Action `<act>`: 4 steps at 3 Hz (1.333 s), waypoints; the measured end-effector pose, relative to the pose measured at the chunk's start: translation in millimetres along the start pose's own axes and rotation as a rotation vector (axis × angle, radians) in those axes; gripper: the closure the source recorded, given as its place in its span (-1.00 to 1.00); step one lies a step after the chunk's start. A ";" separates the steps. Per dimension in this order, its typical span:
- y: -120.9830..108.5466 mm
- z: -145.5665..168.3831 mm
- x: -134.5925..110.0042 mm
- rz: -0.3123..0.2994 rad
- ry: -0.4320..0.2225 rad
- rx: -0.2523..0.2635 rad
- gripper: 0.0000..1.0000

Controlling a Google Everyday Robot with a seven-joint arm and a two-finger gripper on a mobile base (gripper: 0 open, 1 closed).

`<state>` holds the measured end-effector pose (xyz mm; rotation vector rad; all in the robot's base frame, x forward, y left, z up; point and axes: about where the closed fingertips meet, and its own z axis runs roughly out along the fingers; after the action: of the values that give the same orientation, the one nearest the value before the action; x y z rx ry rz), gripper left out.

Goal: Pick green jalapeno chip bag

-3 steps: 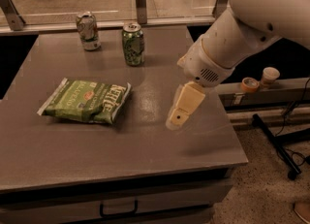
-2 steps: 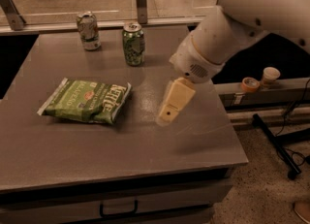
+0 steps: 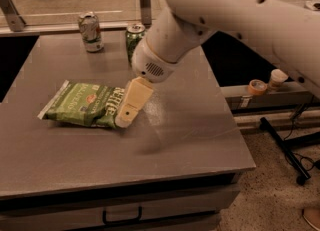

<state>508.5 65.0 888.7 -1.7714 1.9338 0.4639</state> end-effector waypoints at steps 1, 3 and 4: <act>3.2 27.0 -32.1 -0.056 -0.016 -0.026 -1.00; 9.9 72.8 -54.5 -0.137 -0.007 -0.078 -0.16; 13.9 87.2 -47.2 -0.160 0.019 -0.088 0.31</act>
Offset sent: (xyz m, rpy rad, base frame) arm 0.0073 0.1046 -0.0341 -0.0030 -0.0138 0.1769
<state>507.2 153.2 841.4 -1.9752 1.7913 0.4840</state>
